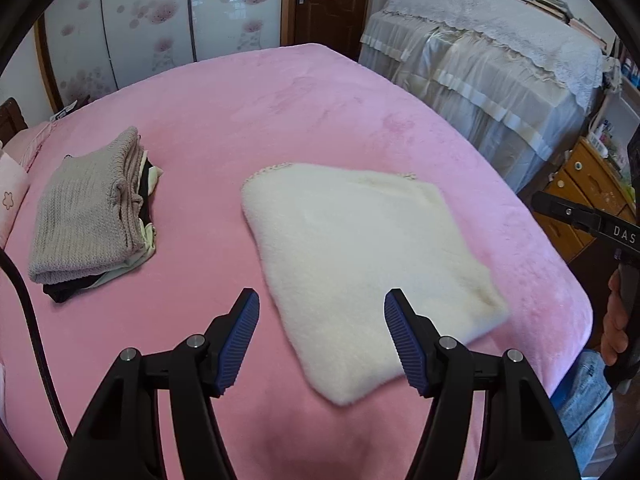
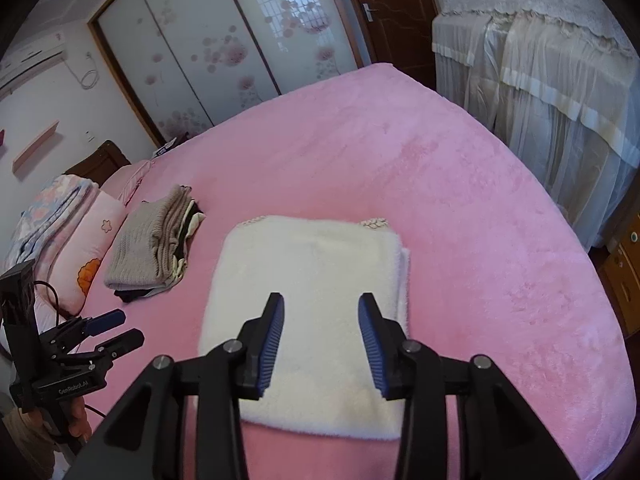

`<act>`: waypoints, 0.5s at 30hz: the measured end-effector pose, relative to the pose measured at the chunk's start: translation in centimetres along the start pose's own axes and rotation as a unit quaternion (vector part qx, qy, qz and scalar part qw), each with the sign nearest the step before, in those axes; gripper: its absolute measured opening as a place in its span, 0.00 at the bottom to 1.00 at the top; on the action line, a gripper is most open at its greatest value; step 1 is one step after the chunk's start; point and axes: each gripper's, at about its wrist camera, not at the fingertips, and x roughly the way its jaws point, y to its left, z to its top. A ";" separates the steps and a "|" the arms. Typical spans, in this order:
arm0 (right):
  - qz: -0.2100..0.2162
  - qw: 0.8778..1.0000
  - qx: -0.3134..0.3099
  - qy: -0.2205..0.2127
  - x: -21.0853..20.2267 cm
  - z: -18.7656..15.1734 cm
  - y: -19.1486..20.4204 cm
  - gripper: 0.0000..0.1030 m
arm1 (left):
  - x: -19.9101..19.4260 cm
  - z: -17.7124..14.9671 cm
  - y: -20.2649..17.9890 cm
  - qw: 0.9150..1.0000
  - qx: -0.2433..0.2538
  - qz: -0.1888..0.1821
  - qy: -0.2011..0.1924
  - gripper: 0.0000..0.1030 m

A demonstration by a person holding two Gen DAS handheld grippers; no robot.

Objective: Fold large clothes
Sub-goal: 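Open the right gripper and withdraw both grippers from the folded cardigan, then close both grippers on the edge of the folded white cardigan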

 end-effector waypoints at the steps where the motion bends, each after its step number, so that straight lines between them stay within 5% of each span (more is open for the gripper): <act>1: 0.002 1.000 -0.005 -0.004 -0.5 -0.2 0.3 0.44 | -0.5 -0.3 -0.2 1.000 -0.002 -0.005 -0.004 0.62; 15: -0.012 0.998 -0.064 0.009 0.4 -3.4 0.4 0.49 | 1.2 -3.4 -2.3 0.999 0.012 -0.037 0.007 0.62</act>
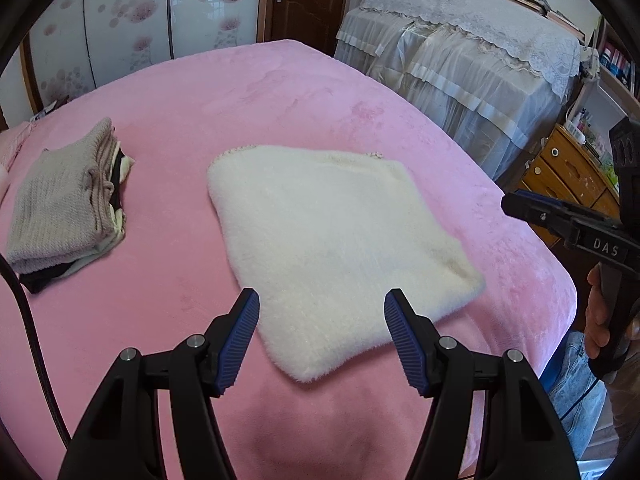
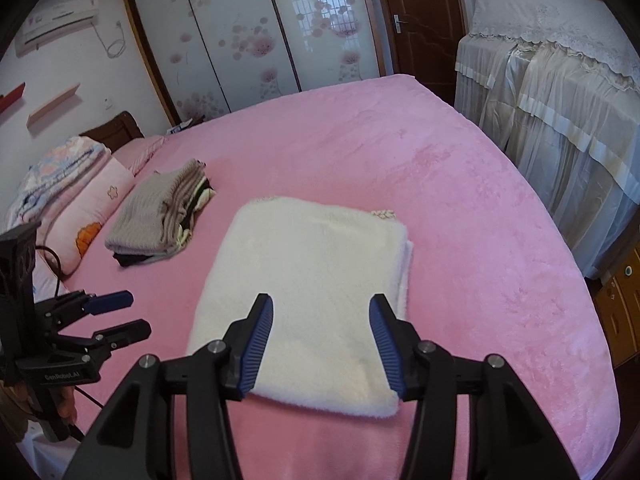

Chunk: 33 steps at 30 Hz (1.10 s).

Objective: Fold large clothes
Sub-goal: 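Close both grippers on the edge of the folded white cardigan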

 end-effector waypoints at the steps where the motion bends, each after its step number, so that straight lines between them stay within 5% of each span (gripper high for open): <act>1: -0.001 1.000 0.000 0.006 0.6 -0.3 -0.3 0.49 | 0.7 -0.2 0.2 1.000 -0.007 -0.003 0.007 0.62; 9: -0.007 0.998 0.004 0.067 6.1 -2.9 -3.5 0.56 | 6.7 -1.4 3.4 0.995 -0.064 -0.033 0.061 0.62; 15: 0.047 0.990 0.073 0.111 10.1 -3.7 -7.3 0.57 | 10.3 -1.4 5.8 0.991 -0.107 -0.040 0.074 0.62; 21: 0.104 0.974 0.148 0.134 13.7 -3.2 -11.2 0.62 | 13.3 -0.8 8.0 0.982 -0.149 -0.076 0.089 0.74; 33: 0.179 0.951 0.190 0.167 18.9 -2.8 -13.0 0.78 | 16.7 0.2 9.2 0.978 -0.140 -0.106 0.110 0.92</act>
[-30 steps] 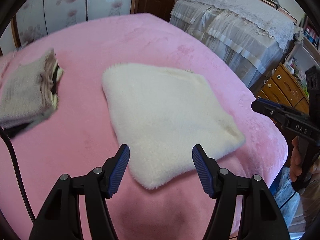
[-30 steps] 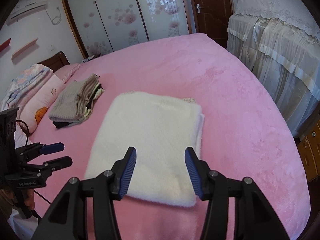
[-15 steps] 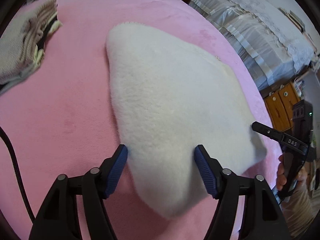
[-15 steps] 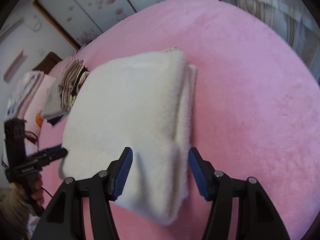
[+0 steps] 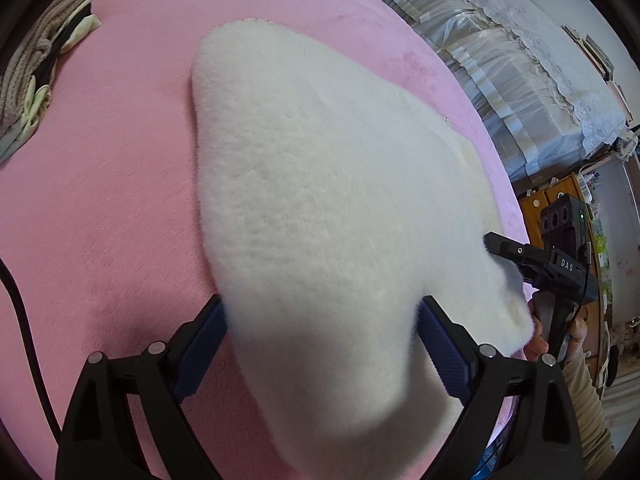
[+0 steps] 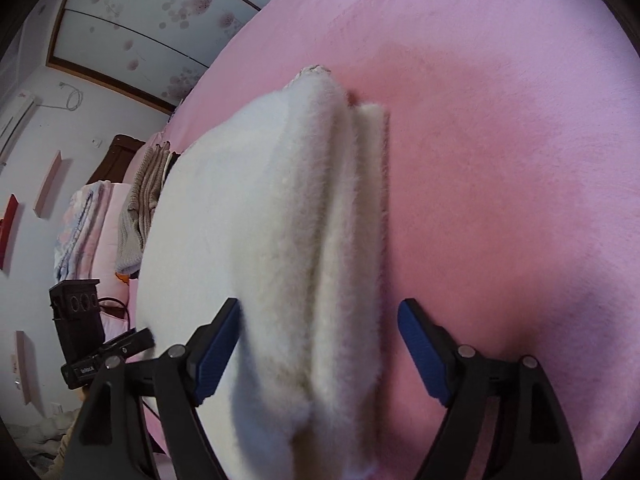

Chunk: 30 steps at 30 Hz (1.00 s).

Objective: Fold large clothes
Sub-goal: 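Close both grippers on the edge of the folded white cardigan, then lift the folded cardigan with both grippers and carry it to the grey clothes stack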

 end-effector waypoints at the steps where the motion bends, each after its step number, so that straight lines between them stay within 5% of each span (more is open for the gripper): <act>1: 0.006 1.000 0.001 0.003 0.3 0.2 0.0 0.78 | 0.2 0.1 0.0 1.000 0.003 -0.002 0.000 0.93; 20: 0.034 0.999 -0.026 0.033 3.6 1.8 1.8 0.82 | 2.8 1.8 1.5 0.997 0.002 -0.052 0.049 1.00; 30: 0.024 0.998 -0.052 0.016 3.2 1.4 2.3 0.70 | 3.1 1.6 -0.4 0.999 0.008 -0.017 0.031 0.97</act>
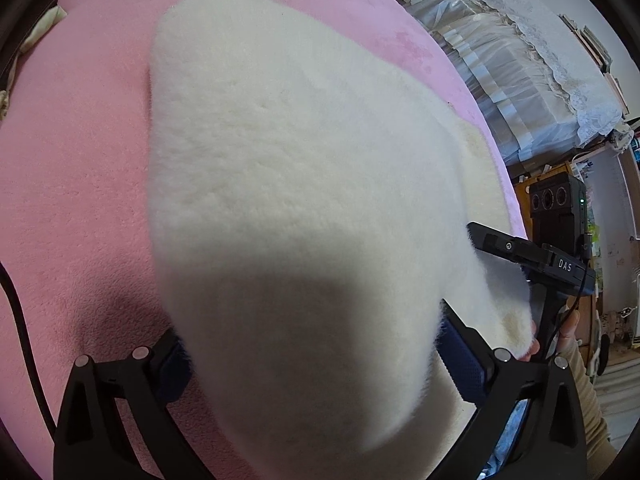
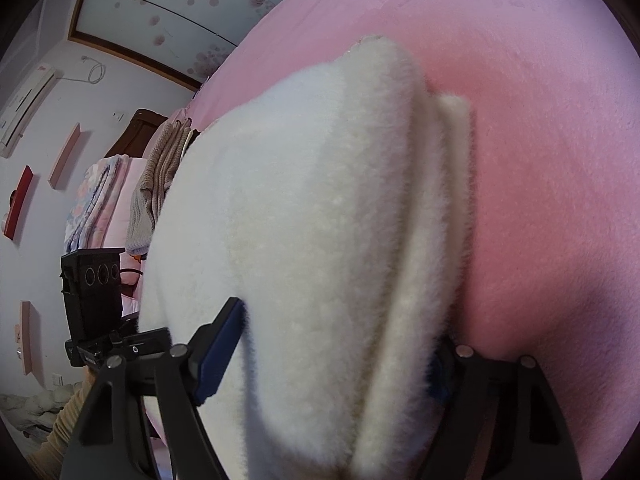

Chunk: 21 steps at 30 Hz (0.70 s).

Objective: Fold large clothes
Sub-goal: 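Lift the folded cardigan with both grippers and carry it to the grey clothes stack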

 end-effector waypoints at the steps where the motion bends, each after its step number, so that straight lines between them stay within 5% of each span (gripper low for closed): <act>1: -0.002 1.000 -0.005 -0.003 -0.1 -0.1 0.1 0.66 | -0.1 -0.1 -0.2 1.000 0.003 0.006 -0.005 0.93; 8: -0.010 0.999 -0.005 -0.033 -1.5 -0.9 1.0 0.45 | -1.9 -1.0 -1.9 0.998 0.025 0.045 -0.037 0.75; 21: -0.024 0.999 -0.007 -0.039 -3.7 -6.0 7.0 0.39 | -8.7 -4.4 -3.2 0.996 0.041 0.076 -0.037 0.68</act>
